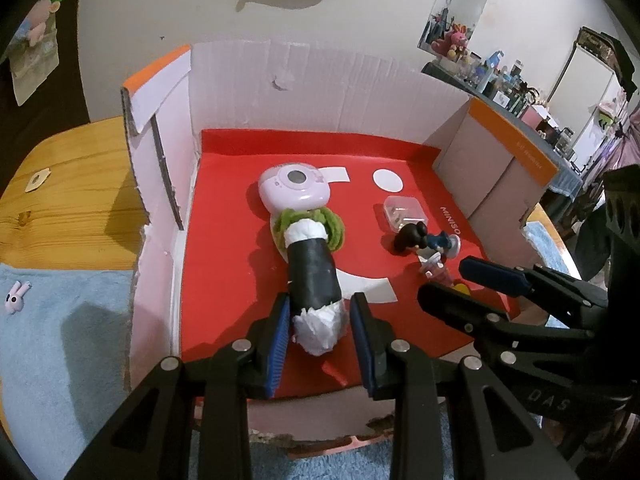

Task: Organize objects
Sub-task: 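Open both tools to release the plush and small figure, then withdraw both tools from the box back over the towel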

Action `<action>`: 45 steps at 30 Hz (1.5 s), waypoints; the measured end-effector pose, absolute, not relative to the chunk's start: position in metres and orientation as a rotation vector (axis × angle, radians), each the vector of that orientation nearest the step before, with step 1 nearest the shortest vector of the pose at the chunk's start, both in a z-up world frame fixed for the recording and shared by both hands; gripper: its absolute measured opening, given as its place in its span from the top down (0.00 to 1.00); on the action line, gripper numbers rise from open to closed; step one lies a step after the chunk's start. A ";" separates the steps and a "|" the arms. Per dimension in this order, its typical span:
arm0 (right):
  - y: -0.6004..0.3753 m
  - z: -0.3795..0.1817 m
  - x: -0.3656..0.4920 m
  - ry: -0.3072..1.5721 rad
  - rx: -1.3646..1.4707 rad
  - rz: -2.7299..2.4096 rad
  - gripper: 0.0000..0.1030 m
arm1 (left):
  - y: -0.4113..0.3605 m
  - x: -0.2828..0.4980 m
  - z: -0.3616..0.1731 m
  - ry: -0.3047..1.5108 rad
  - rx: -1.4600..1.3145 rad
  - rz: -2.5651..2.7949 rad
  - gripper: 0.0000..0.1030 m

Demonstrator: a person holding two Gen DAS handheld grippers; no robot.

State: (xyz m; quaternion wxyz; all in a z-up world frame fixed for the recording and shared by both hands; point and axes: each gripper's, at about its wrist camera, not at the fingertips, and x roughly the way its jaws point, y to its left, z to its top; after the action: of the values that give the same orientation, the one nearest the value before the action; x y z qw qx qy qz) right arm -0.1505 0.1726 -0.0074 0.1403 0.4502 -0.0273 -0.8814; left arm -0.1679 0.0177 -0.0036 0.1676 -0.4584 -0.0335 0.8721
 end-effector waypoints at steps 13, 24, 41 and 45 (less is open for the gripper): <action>0.170 -0.001 -0.138 -0.065 1.270 -2.562 0.47 | 0.016 -0.157 0.009 -0.081 -1.254 2.523 0.52; 0.169 0.006 -0.126 -0.050 1.245 -2.574 0.41 | 0.014 -0.147 0.013 -0.092 -1.240 2.547 0.46; 0.168 0.015 -0.108 -0.042 1.216 -2.596 0.34 | 0.008 -0.131 0.019 -0.099 -1.219 2.565 0.39; 0.168 0.018 -0.102 -0.042 1.207 -2.601 0.34 | 0.007 -0.124 0.023 -0.101 -1.209 2.571 0.39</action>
State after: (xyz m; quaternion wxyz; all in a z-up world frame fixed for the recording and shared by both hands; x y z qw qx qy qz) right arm -0.1023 0.1677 0.0176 0.1366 0.4170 -0.0145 -0.8985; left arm -0.1241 0.0073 0.0229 0.1487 -0.4204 -0.0352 0.8944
